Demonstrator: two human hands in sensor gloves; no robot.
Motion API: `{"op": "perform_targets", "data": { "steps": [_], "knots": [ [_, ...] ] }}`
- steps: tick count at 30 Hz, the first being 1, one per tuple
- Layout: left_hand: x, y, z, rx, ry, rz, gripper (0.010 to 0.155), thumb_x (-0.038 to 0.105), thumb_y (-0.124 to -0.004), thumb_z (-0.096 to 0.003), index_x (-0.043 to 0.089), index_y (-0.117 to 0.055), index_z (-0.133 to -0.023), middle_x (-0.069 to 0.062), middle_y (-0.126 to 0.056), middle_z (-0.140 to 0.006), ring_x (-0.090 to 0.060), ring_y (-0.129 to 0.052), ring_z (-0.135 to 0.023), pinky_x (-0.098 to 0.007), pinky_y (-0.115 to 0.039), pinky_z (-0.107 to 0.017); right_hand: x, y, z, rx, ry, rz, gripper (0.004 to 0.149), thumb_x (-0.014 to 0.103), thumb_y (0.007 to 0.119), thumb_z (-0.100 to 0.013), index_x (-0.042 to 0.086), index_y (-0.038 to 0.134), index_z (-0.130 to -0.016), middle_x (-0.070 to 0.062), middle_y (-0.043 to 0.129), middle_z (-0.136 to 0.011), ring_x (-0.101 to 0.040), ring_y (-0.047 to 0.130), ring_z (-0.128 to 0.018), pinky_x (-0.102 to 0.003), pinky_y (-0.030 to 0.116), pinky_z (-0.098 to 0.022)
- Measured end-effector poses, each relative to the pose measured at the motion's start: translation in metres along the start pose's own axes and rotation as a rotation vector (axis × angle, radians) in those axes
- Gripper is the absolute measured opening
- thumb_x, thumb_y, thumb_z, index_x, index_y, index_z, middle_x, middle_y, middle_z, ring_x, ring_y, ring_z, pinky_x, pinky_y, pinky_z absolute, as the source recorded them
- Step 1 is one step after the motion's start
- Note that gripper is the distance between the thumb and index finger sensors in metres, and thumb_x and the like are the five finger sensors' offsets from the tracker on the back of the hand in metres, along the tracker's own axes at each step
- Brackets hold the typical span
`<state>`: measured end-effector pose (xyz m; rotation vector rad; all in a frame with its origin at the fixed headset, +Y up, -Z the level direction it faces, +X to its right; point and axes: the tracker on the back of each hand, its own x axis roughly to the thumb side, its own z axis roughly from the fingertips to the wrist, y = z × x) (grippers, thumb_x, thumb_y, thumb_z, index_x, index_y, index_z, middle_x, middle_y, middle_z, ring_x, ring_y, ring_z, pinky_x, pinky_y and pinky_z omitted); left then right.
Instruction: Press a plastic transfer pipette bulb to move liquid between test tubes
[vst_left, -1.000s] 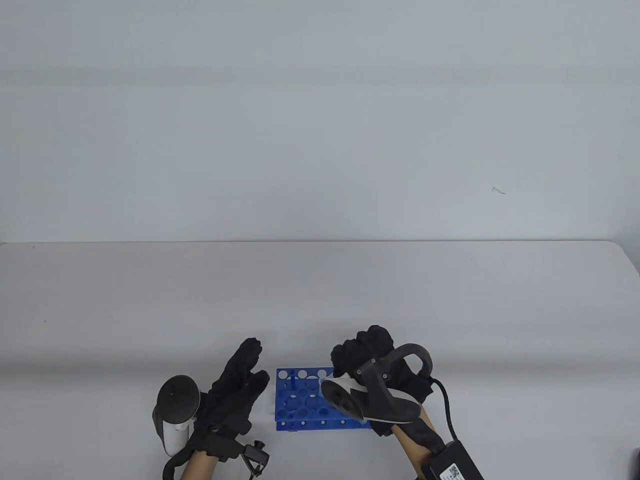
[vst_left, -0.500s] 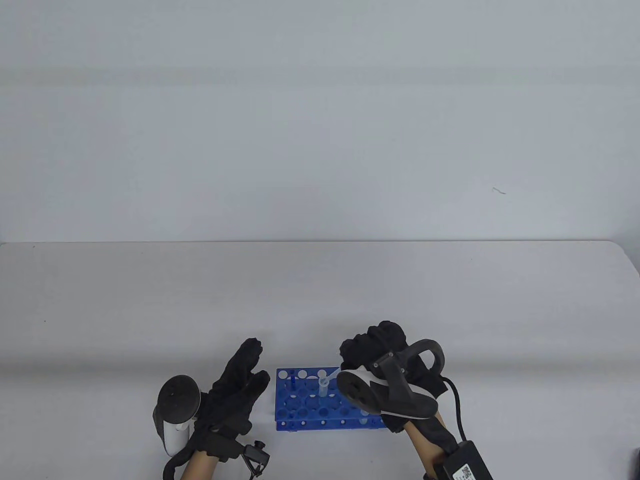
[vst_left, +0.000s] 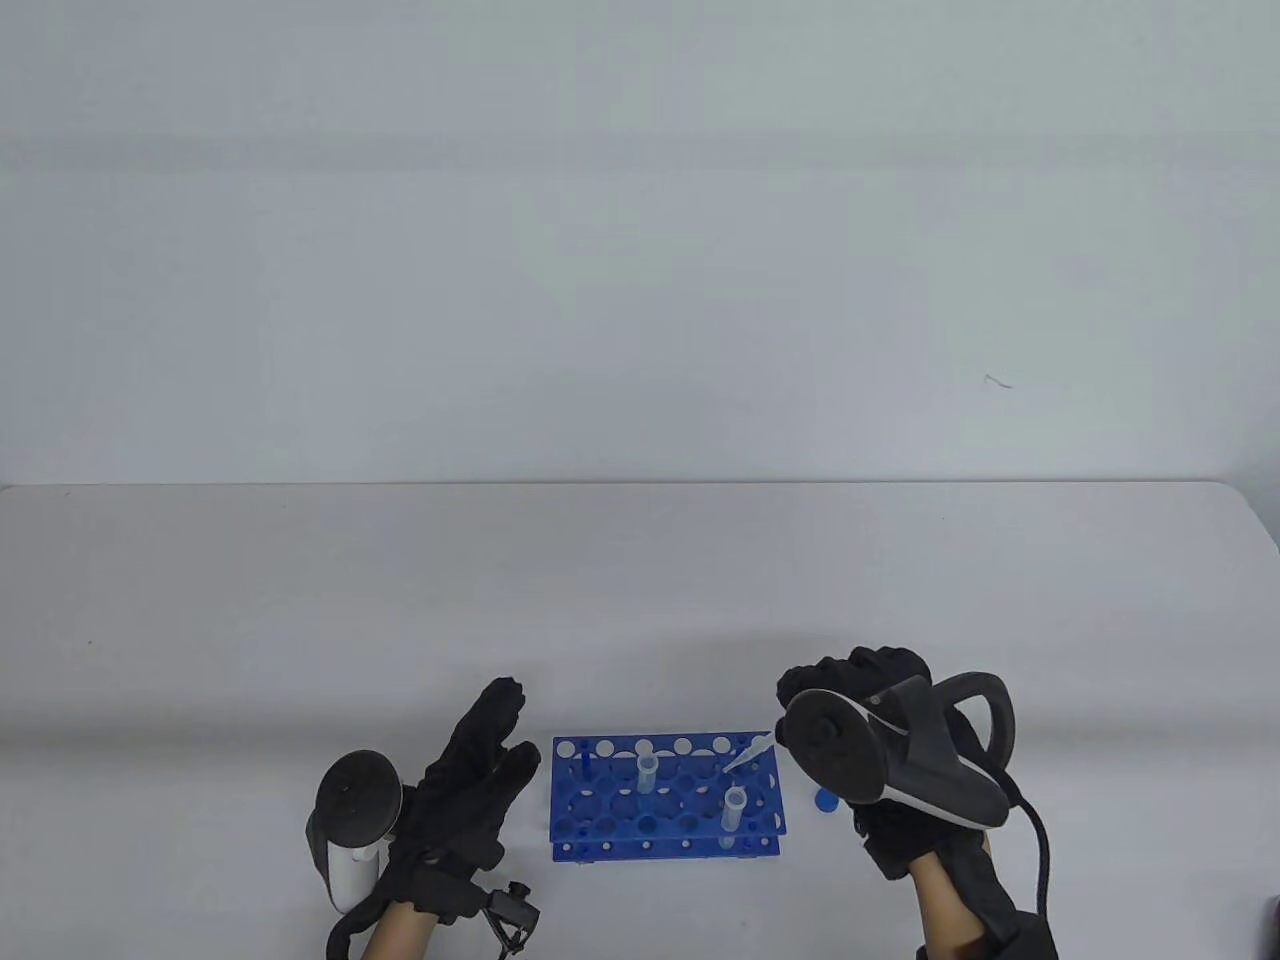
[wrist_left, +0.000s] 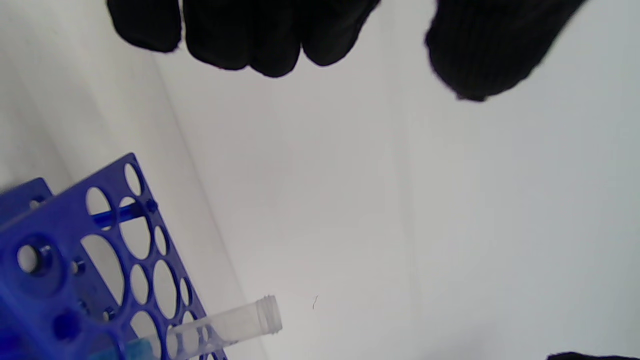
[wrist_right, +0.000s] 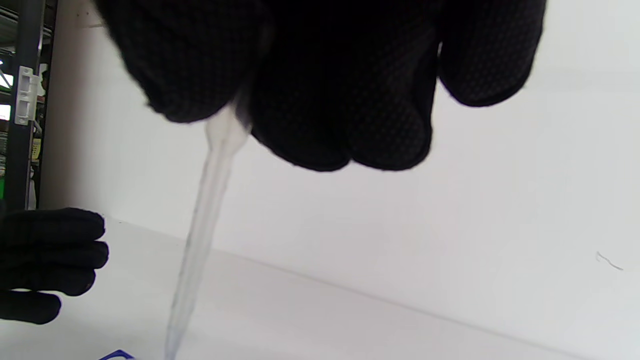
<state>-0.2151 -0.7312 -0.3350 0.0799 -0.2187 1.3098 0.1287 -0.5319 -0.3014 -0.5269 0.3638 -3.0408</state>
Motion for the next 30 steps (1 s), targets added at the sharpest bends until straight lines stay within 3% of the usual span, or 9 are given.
{"op": "perform_targets", "data": {
  "steps": [11,30],
  "knots": [
    [0.0,-0.002,0.001,-0.006,0.006,-0.01,0.088,0.066,-0.066,-0.0473,0.022,-0.038,-0.118,-0.013,-0.041,-0.124,-0.039,-0.045,-0.11,-0.061,-0.047,-0.081,0.007,0.015,-0.006,0.135,-0.007,0.034,0.048,0.037,0.088,-0.034,0.022,0.088,-0.079,0.004,0.103,-0.062,-0.017,0.1,-0.053,-0.053,0.074,-0.06],
    [0.0,-0.002,0.001,-0.007,0.004,-0.008,0.088,0.066,-0.066,-0.0474,0.022,-0.038,-0.118,-0.013,-0.042,-0.124,-0.039,-0.045,-0.11,-0.061,-0.048,-0.081,0.046,0.087,-0.034,0.277,-0.129,0.2,0.041,0.038,0.088,-0.03,0.023,0.092,-0.068,0.006,0.105,-0.052,-0.016,0.102,-0.044,-0.05,0.077,-0.058]
  ]
}}
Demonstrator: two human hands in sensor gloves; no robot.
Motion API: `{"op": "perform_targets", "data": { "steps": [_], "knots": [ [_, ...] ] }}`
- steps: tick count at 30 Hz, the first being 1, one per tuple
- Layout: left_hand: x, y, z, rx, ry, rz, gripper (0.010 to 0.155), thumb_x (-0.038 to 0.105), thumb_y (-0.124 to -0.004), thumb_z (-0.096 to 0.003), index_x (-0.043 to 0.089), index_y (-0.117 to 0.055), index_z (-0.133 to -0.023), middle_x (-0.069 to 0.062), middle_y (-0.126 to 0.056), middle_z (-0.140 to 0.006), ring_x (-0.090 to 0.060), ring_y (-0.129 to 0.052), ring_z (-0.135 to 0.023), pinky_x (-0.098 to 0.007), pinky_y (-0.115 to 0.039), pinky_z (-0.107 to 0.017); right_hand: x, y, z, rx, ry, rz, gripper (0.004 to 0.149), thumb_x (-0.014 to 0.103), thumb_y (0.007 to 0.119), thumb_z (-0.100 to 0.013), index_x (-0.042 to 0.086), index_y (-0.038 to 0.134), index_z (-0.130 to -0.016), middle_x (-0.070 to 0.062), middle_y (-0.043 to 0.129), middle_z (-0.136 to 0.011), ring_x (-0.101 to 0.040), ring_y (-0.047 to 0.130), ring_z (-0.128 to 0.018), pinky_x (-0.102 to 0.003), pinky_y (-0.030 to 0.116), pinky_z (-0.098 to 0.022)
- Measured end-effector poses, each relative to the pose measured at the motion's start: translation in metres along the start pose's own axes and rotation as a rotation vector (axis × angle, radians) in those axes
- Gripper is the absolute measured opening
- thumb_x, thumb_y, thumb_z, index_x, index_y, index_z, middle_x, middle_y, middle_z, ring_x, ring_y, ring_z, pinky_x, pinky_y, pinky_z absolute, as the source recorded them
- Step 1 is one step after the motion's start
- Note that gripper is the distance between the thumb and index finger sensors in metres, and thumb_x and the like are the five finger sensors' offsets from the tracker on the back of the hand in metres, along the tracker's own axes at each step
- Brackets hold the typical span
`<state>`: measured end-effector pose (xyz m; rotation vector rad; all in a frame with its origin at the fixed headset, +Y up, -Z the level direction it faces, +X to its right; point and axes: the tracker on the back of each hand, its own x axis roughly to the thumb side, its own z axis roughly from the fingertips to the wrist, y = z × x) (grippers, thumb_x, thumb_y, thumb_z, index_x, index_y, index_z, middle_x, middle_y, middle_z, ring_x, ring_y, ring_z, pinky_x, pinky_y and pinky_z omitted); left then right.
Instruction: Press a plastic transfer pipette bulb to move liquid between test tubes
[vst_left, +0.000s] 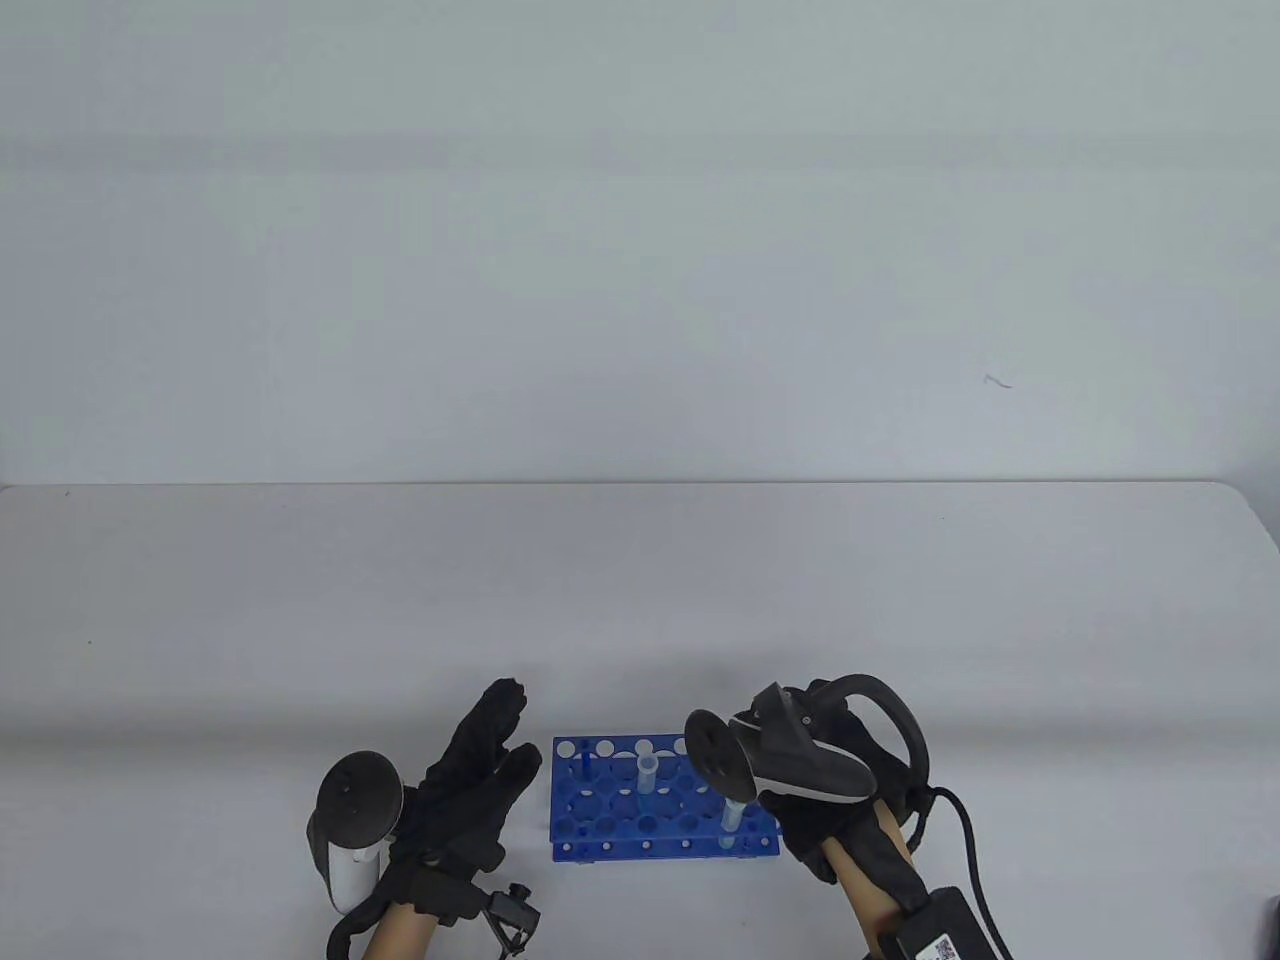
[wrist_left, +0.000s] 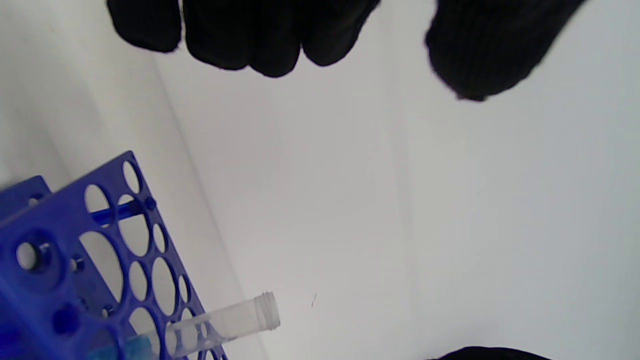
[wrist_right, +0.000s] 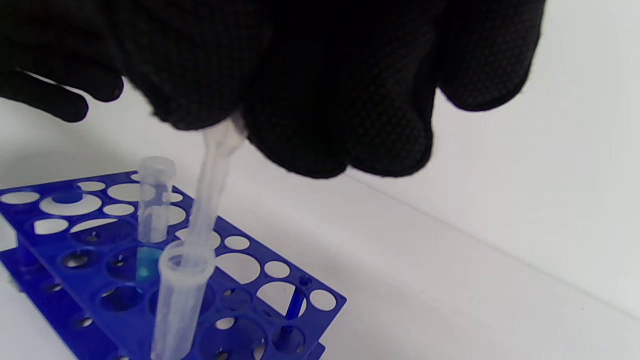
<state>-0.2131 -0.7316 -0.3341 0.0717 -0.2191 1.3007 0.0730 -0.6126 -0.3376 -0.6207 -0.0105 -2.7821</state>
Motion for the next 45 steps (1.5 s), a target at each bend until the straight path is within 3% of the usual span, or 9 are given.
{"op": "perform_targets", "data": {
  "steps": [9,45],
  "knots": [
    [0.0,0.0,0.0,-0.002,-0.003,0.003,0.088,0.066,-0.066,-0.0474,0.022,-0.038,-0.118,-0.013,-0.041,-0.124,-0.039,-0.045,-0.111,-0.061,-0.047,-0.081,0.006,0.013,-0.008,0.035,-0.024,0.008,0.041,0.038,0.088,-0.03,0.023,0.093,-0.067,0.006,0.106,-0.051,-0.015,0.102,-0.044,-0.05,0.077,-0.058],
    [0.0,-0.002,0.0,-0.007,-0.001,0.001,0.088,0.066,-0.066,-0.0473,0.022,-0.038,-0.118,-0.013,-0.042,-0.124,-0.039,-0.045,-0.111,-0.061,-0.048,-0.081,0.002,0.013,-0.008,0.084,-0.004,-0.054,0.045,0.039,0.087,-0.032,0.022,0.09,-0.073,0.004,0.104,-0.057,-0.016,0.101,-0.048,-0.051,0.076,-0.059]
  ]
}}
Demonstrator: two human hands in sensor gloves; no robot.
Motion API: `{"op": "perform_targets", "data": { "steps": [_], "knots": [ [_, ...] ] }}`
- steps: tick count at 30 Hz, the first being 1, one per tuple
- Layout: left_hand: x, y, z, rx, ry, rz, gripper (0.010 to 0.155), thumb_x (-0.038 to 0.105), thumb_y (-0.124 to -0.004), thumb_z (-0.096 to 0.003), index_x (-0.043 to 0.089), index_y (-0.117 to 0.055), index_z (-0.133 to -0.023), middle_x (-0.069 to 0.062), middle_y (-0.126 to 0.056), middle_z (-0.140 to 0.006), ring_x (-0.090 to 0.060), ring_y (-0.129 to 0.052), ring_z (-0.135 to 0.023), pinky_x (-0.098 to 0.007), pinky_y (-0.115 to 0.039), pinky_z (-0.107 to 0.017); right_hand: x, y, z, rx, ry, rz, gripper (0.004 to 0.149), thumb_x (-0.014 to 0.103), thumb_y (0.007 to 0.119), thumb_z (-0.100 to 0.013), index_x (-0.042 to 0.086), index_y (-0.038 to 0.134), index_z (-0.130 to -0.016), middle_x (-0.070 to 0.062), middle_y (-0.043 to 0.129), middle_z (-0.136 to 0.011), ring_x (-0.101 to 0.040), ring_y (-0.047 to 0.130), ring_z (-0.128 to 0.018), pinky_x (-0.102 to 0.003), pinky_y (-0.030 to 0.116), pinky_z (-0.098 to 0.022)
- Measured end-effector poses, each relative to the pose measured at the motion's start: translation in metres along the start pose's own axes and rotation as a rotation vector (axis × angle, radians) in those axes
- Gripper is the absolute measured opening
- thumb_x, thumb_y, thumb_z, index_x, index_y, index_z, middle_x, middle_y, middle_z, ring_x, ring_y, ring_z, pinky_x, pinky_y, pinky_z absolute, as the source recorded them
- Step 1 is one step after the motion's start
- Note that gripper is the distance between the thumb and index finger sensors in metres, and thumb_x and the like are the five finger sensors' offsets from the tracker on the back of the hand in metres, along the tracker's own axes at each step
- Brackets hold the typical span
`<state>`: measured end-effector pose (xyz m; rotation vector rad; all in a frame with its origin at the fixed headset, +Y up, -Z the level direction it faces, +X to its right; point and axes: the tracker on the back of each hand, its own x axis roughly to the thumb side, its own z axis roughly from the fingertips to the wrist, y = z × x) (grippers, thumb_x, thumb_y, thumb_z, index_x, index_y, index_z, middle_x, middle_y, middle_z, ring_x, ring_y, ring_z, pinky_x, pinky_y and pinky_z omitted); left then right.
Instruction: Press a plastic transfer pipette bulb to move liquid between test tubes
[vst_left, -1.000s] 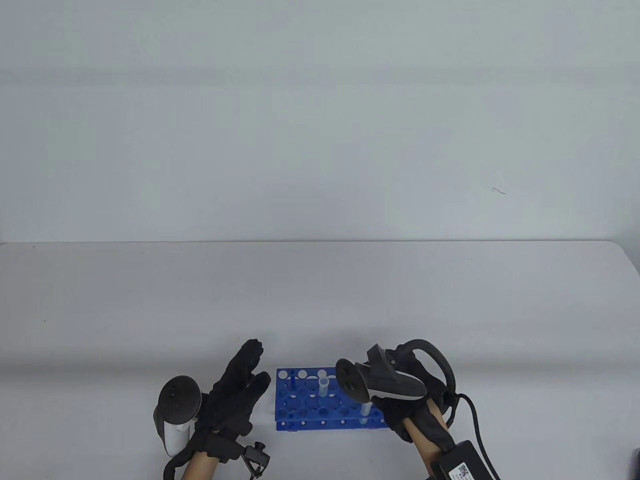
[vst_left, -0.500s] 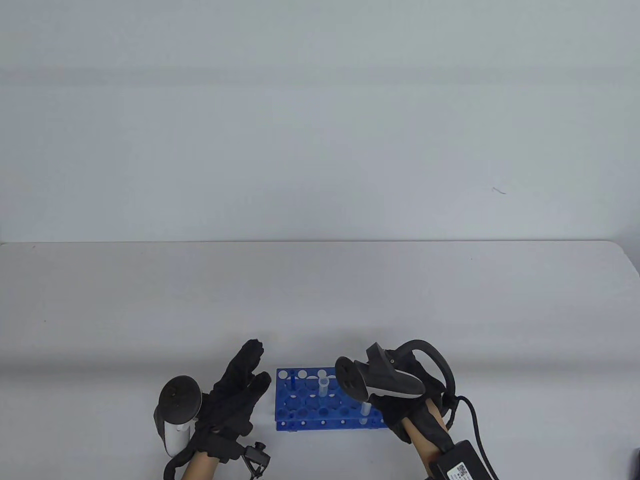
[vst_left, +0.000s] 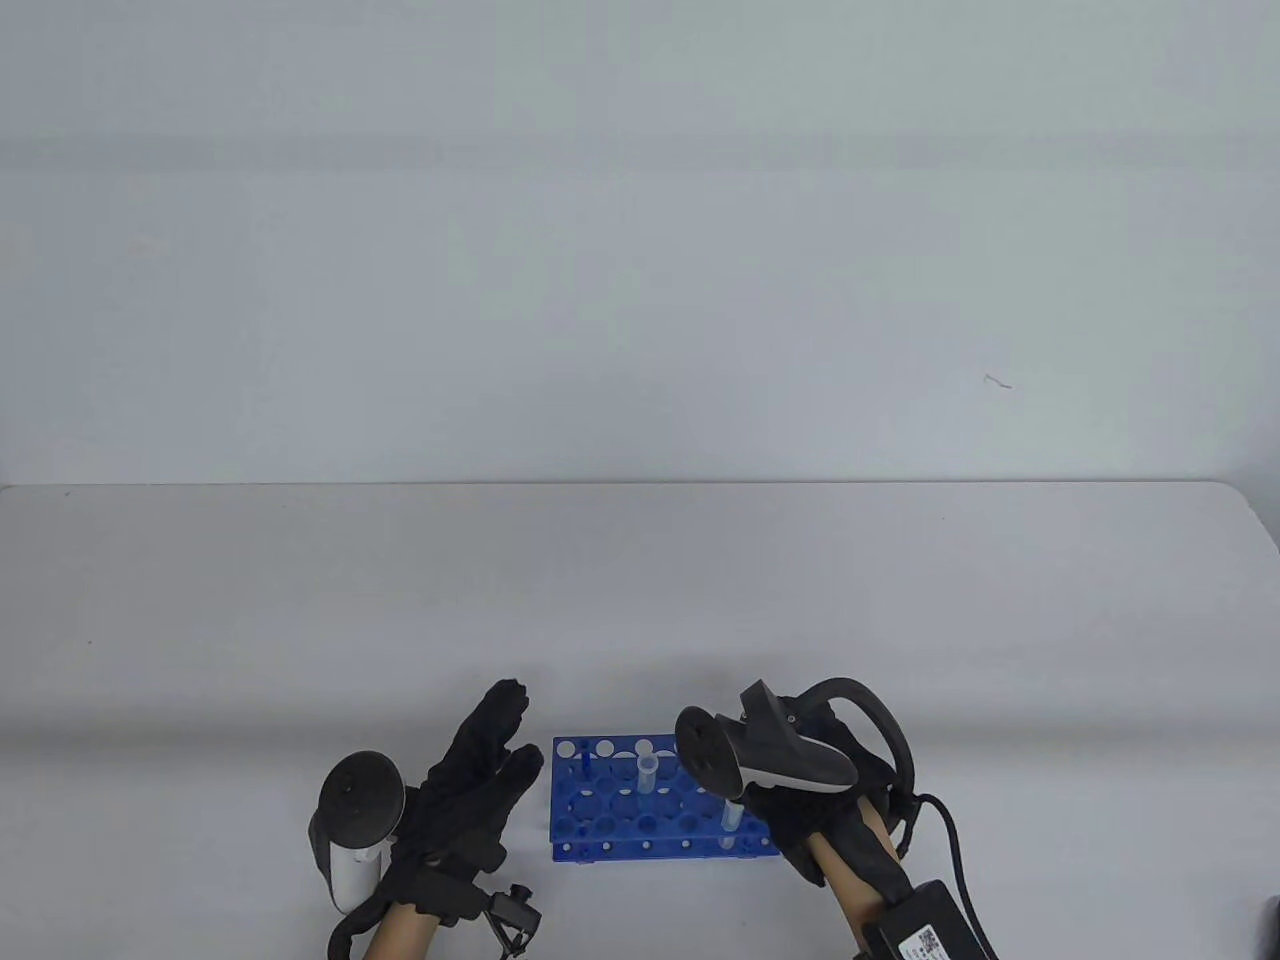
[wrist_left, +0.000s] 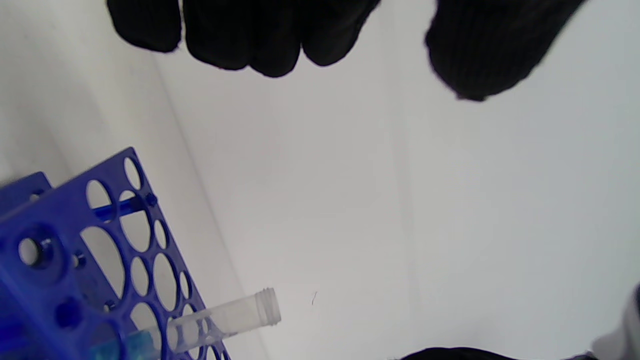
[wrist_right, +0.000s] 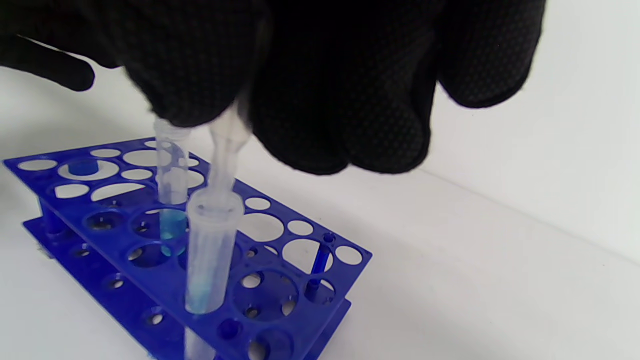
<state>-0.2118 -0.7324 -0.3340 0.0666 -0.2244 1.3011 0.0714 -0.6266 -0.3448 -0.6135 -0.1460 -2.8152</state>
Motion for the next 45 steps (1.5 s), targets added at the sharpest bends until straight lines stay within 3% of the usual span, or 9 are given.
{"op": "perform_targets", "data": {
  "steps": [6,14,18,21,25,29,45],
  "knots": [
    [0.0,0.0,0.0,0.0,-0.001,0.001,0.088,0.066,-0.066,-0.0474,0.022,-0.038,-0.118,-0.013,-0.042,-0.124,-0.039,-0.045,-0.111,-0.061,-0.048,-0.081,-0.014,-0.024,0.018,-0.081,0.032,-0.047,0.045,0.039,0.087,-0.033,0.022,0.09,-0.075,0.004,0.104,-0.058,-0.017,0.101,-0.049,-0.051,0.075,-0.059],
    [0.0,0.0,0.0,0.001,-0.002,0.0,0.088,0.066,-0.066,-0.0474,0.022,-0.038,-0.118,-0.013,-0.041,-0.124,-0.038,-0.045,-0.111,-0.061,-0.047,-0.081,-0.041,-0.066,0.065,-0.288,0.08,-0.141,0.045,0.039,0.087,-0.034,0.022,0.089,-0.076,0.004,0.103,-0.058,-0.017,0.1,-0.05,-0.052,0.075,-0.059],
    [0.0,0.0,0.0,0.001,-0.001,-0.002,0.088,0.066,-0.066,-0.0474,0.022,-0.038,-0.118,-0.013,-0.041,-0.124,-0.039,-0.045,-0.111,-0.061,-0.048,-0.081,-0.041,-0.07,0.072,-0.473,0.049,-0.184,0.045,0.039,0.085,-0.035,0.022,0.089,-0.076,0.004,0.103,-0.058,-0.017,0.1,-0.049,-0.052,0.075,-0.059],
    [0.0,0.0,0.0,0.001,0.0,-0.004,0.088,0.066,-0.066,-0.0474,0.022,-0.038,-0.118,-0.013,-0.041,-0.124,-0.039,-0.045,-0.11,-0.061,-0.048,-0.081,-0.033,-0.066,0.065,-0.532,0.02,-0.216,0.044,0.039,0.085,-0.035,0.022,0.089,-0.076,0.004,0.103,-0.057,-0.017,0.1,-0.049,-0.052,0.075,-0.059],
    [0.0,0.0,0.0,0.001,0.0,-0.005,0.087,0.066,-0.066,-0.0474,0.022,-0.038,-0.118,-0.013,-0.041,-0.124,-0.038,-0.045,-0.111,-0.061,-0.048,-0.081,-0.017,-0.055,0.047,-0.533,-0.015,-0.202,0.044,0.039,0.084,-0.035,0.022,0.089,-0.076,0.005,0.103,-0.057,-0.017,0.1,-0.049,-0.052,0.075,-0.059],
    [0.0,0.0,0.0,0.0,0.001,-0.004,0.087,0.066,-0.066,-0.0474,0.022,-0.038,-0.118,-0.013,-0.042,-0.124,-0.039,-0.045,-0.111,-0.061,-0.047,-0.081,-0.003,-0.045,0.031,-0.459,-0.034,-0.156,0.045,0.039,0.084,-0.035,0.022,0.088,-0.077,0.004,0.103,-0.059,-0.017,0.099,-0.05,-0.052,0.074,-0.06],
    [0.0,0.0,0.0,-0.002,0.0,-0.009,0.088,0.065,-0.066,-0.0474,0.022,-0.038,-0.118,-0.013,-0.042,-0.124,-0.039,-0.045,-0.11,-0.062,-0.047,-0.081,0.017,-0.032,0.02,-0.442,-0.062,-0.036,0.044,0.035,0.085,-0.035,0.023,0.087,-0.077,0.005,0.102,-0.06,-0.016,0.099,-0.051,-0.053,0.074,-0.06]
  ]
}}
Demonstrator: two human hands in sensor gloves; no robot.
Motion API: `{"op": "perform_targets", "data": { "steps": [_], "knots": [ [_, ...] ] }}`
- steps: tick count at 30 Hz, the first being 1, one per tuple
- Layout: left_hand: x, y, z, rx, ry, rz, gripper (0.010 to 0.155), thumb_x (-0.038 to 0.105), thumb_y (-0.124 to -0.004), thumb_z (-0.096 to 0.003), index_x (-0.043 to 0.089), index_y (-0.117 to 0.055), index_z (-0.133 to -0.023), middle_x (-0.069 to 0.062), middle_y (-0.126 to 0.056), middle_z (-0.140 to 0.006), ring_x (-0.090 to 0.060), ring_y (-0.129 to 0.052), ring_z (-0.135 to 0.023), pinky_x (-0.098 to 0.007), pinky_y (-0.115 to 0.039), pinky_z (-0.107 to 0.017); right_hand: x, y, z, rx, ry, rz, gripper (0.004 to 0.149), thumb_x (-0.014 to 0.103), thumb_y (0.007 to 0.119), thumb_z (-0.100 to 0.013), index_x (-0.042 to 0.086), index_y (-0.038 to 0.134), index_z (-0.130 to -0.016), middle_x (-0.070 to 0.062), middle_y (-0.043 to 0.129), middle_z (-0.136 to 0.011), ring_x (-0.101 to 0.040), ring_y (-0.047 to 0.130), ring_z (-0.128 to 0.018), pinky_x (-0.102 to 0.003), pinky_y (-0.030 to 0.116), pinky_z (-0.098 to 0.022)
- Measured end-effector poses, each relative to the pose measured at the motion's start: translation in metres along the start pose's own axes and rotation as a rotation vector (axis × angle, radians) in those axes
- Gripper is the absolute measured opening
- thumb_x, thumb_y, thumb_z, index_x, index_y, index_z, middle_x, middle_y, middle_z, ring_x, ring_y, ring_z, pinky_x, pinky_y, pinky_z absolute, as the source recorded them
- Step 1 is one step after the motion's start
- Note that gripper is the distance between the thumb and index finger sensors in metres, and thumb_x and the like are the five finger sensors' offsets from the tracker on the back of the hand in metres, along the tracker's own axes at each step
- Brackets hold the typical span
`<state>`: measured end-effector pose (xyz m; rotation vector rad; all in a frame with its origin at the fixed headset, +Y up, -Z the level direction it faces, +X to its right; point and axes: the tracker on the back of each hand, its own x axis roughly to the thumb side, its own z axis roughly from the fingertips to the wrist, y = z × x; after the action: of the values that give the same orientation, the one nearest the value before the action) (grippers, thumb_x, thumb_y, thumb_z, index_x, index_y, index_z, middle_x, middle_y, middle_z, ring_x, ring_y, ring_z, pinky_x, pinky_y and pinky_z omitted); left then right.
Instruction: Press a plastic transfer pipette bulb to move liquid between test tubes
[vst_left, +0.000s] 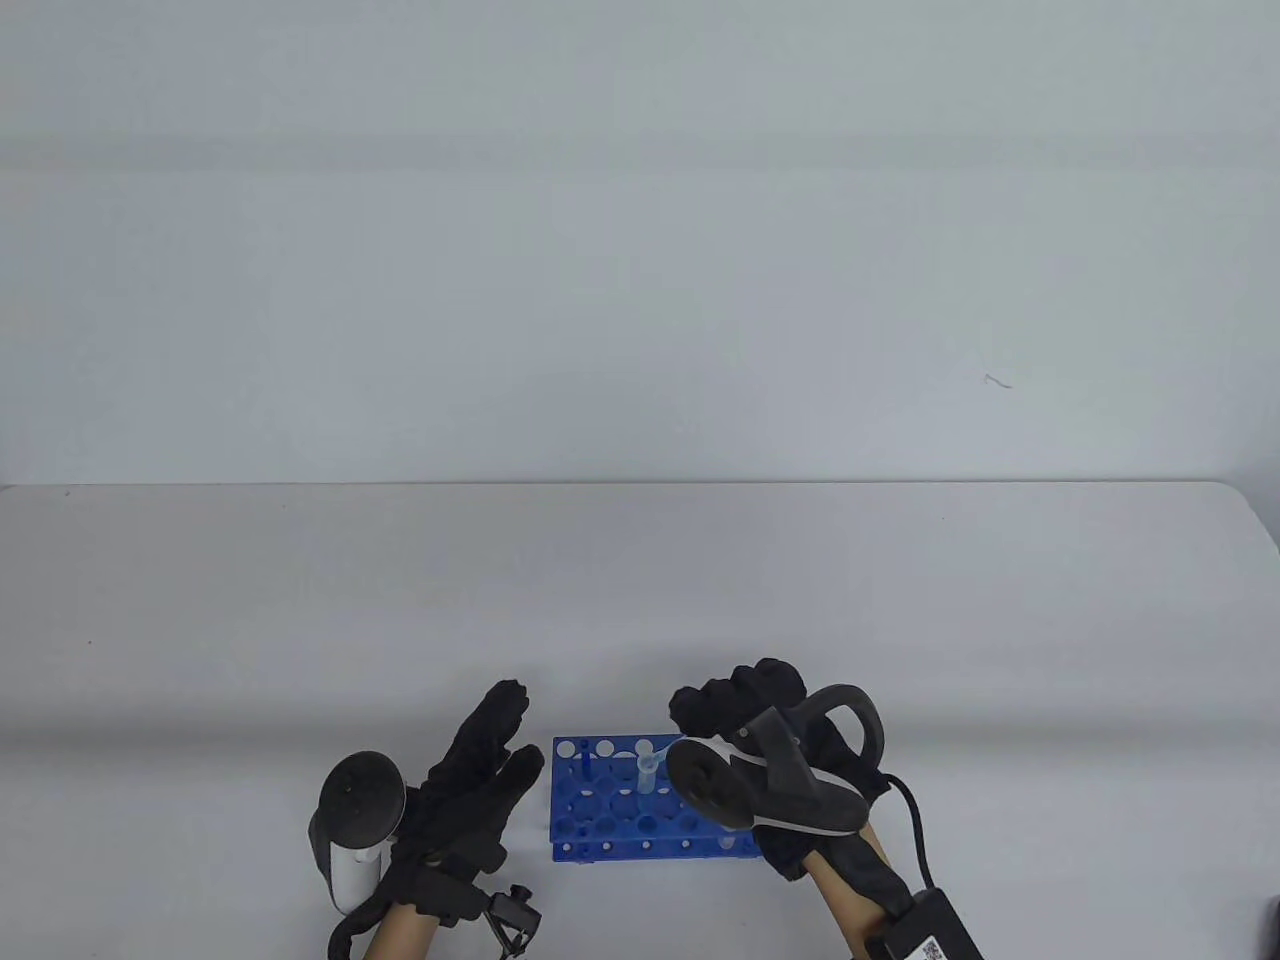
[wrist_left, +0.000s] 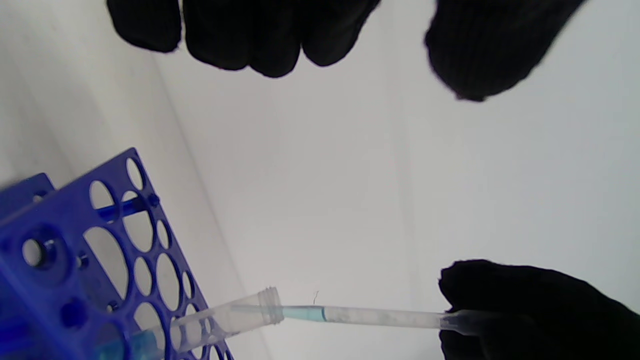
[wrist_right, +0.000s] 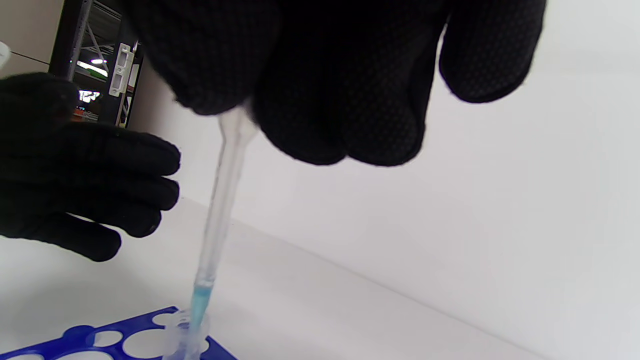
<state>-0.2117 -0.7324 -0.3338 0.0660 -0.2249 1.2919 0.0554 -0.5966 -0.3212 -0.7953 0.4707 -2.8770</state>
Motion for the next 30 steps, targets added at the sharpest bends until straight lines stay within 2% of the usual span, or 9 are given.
{"op": "perform_targets", "data": {
  "steps": [11,21,24,27,30],
  "knots": [
    [0.0,0.0,0.0,0.0,0.0,-0.004,0.087,0.066,-0.066,-0.0474,0.022,-0.038,-0.118,-0.013,-0.042,-0.124,-0.039,-0.045,-0.111,-0.061,-0.047,-0.081,0.01,0.004,0.0,-0.084,-0.024,0.069,0.042,0.037,0.084,-0.032,0.023,0.092,-0.07,0.005,0.105,-0.052,-0.016,0.101,-0.045,-0.051,0.076,-0.059],
    [0.0,0.0,0.0,-0.002,-0.002,-0.002,0.088,0.066,-0.066,-0.0474,0.022,-0.038,-0.118,-0.013,-0.042,-0.124,-0.039,-0.045,-0.11,-0.061,-0.048,-0.081,0.005,-0.004,0.003,-0.141,-0.018,0.052,0.04,0.038,0.084,-0.03,0.024,0.094,-0.066,0.007,0.106,-0.049,-0.015,0.102,-0.043,-0.049,0.077,-0.058],
    [0.0,0.0,0.0,-0.001,-0.002,0.0,0.087,0.066,-0.066,-0.0474,0.022,-0.038,-0.118,-0.013,-0.042,-0.124,-0.039,-0.045,-0.11,-0.061,-0.048,-0.081,-0.003,-0.014,0.007,-0.164,0.013,0.035,0.04,0.039,0.084,-0.03,0.024,0.094,-0.066,0.007,0.106,-0.049,-0.015,0.102,-0.043,-0.049,0.077,-0.058],
    [0.001,0.0,0.0,0.0,-0.005,0.003,0.087,0.066,-0.066,-0.0475,0.022,-0.038,-0.118,-0.013,-0.042,-0.124,-0.039,-0.045,-0.111,-0.061,-0.047,-0.081,-0.027,-0.034,0.018,-0.26,0.112,0.002,0.042,0.04,0.084,-0.031,0.024,0.092,-0.069,0.007,0.105,-0.052,-0.014,0.102,-0.045,-0.05,0.077,-0.058],
    [0.001,0.0,0.0,0.0,-0.007,0.004,0.088,0.065,-0.066,-0.0474,0.022,-0.038,-0.118,-0.013,-0.041,-0.124,-0.039,-0.045,-0.11,-0.061,-0.047,-0.081,-0.058,-0.046,0.033,-0.292,0.247,-0.066,0.043,0.04,0.083,-0.034,0.024,0.09,-0.074,0.006,0.104,-0.057,-0.015,0.1,-0.049,-0.051,0.076,-0.059]
  ]
}}
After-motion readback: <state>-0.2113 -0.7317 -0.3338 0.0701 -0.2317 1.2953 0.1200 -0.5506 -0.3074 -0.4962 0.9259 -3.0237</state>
